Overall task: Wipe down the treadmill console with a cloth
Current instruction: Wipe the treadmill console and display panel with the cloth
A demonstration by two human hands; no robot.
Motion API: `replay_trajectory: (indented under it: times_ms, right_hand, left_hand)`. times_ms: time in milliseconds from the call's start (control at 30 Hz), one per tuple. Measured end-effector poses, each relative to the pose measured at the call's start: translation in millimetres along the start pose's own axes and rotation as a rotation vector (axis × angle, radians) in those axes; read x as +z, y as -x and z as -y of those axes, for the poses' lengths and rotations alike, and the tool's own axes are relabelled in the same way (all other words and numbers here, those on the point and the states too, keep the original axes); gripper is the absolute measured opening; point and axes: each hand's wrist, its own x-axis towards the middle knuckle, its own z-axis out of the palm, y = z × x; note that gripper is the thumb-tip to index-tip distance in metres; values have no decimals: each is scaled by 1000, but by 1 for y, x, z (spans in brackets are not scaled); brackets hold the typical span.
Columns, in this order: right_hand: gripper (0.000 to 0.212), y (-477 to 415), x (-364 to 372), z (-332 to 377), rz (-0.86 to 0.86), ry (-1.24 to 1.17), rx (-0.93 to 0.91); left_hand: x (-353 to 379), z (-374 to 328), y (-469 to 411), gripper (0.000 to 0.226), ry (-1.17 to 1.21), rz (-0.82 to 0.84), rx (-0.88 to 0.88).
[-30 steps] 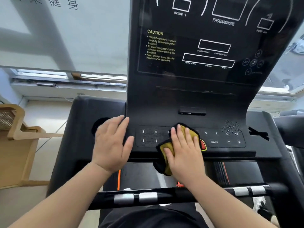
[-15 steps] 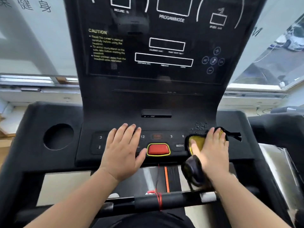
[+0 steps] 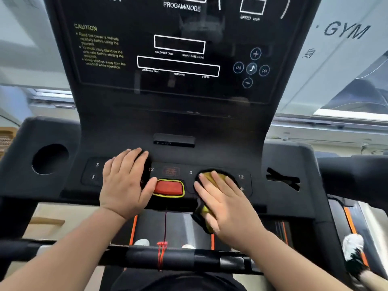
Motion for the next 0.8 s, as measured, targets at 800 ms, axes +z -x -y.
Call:
replay_trajectory:
  times_ms: [800]
  right_hand:
    - [86, 44, 7, -30, -26, 33, 92]
  left_hand:
    - [-4, -2, 1, 67, -23, 97, -30]
